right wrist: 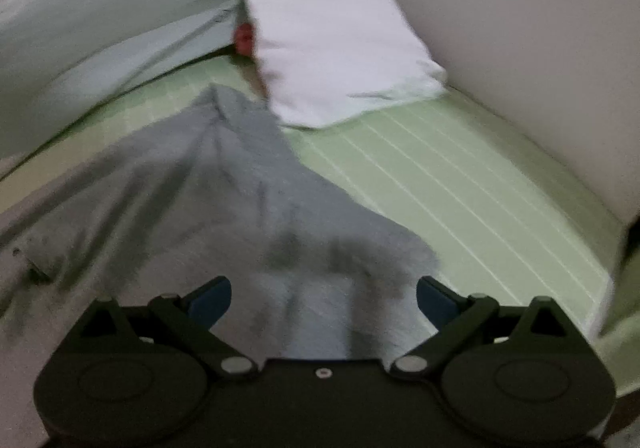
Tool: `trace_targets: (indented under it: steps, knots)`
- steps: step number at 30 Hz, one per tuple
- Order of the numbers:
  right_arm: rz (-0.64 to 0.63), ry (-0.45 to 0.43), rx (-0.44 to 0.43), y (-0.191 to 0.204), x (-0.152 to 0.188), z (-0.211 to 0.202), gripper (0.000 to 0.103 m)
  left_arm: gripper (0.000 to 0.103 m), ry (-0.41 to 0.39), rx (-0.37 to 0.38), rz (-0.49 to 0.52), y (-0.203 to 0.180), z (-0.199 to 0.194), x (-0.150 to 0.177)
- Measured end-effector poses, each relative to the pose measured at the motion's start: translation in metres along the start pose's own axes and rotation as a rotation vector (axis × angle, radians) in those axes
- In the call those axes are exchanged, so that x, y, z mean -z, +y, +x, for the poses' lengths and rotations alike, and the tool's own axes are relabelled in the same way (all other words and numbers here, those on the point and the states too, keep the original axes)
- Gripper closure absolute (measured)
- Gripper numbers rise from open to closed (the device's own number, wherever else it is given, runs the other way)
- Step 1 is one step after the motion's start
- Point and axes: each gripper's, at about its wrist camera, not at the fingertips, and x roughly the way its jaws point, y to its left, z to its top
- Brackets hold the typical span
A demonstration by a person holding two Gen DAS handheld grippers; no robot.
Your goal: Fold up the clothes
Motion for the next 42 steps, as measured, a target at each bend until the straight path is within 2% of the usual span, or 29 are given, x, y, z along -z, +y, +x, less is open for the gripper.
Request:
trace_targets:
  steps: [5,9,14,16,18,19,20,21,22,23,25,31,35,39,42]
  knots:
    - [0.041,0.074,-0.006,-0.023,0.022,0.005,0.003,0.014,0.021,0.002,-0.002,0.006,-0.015,0.029]
    - [0.046,0.105,-0.035,-0.025,0.029,0.009,0.004,0.014,0.029,-0.003,0.001,0.011,-0.026,0.048]
    - [0.027,0.138,-0.049,-0.02,0.033,0.015,0.018,0.013,0.039,-0.015,-0.016,0.018,-0.034,0.065]
    - [0.023,0.143,-0.05,-0.019,0.033,0.015,0.021,0.013,0.042,-0.019,-0.026,0.021,-0.036,0.069]
    - [0.014,0.141,-0.059,-0.019,0.033,0.012,0.029,0.013,0.042,-0.023,-0.039,0.023,-0.038,0.073]
    - [0.007,0.135,-0.072,-0.018,0.032,0.011,0.043,0.013,0.042,-0.023,-0.043,0.024,-0.039,0.074]
    - [-0.001,0.129,-0.086,-0.018,0.03,0.01,0.064,0.014,0.043,-0.024,-0.049,0.025,-0.039,0.076]
    - [-0.011,0.13,-0.113,-0.016,0.028,0.01,0.075,0.014,0.044,-0.025,-0.054,0.026,-0.04,0.077]
    - [-0.015,0.138,-0.149,-0.014,0.025,0.01,0.094,0.014,0.044,-0.024,-0.058,0.026,-0.04,0.077]
    - [-0.008,0.139,-0.188,-0.012,0.021,0.009,0.099,0.014,0.045,-0.023,-0.062,0.027,-0.04,0.078]
    - [0.007,0.133,-0.261,-0.008,0.011,0.008,0.099,0.013,0.041,-0.024,-0.068,0.027,-0.041,0.077]
    - [0.085,-0.084,-0.373,0.001,-0.052,-0.031,0.099,0.013,0.012,-0.03,-0.086,0.027,-0.045,0.075]
    - [0.081,-0.141,-0.352,-0.003,-0.072,-0.036,0.099,0.013,0.023,-0.021,-0.138,0.029,-0.044,0.084]
    - [0.044,-0.071,-0.307,-0.009,-0.065,-0.013,0.099,0.013,0.052,0.001,-0.182,0.028,-0.042,0.099]
    - [0.04,-0.051,-0.288,-0.02,-0.06,-0.003,0.099,0.013,0.075,0.006,-0.191,0.024,-0.041,0.111]
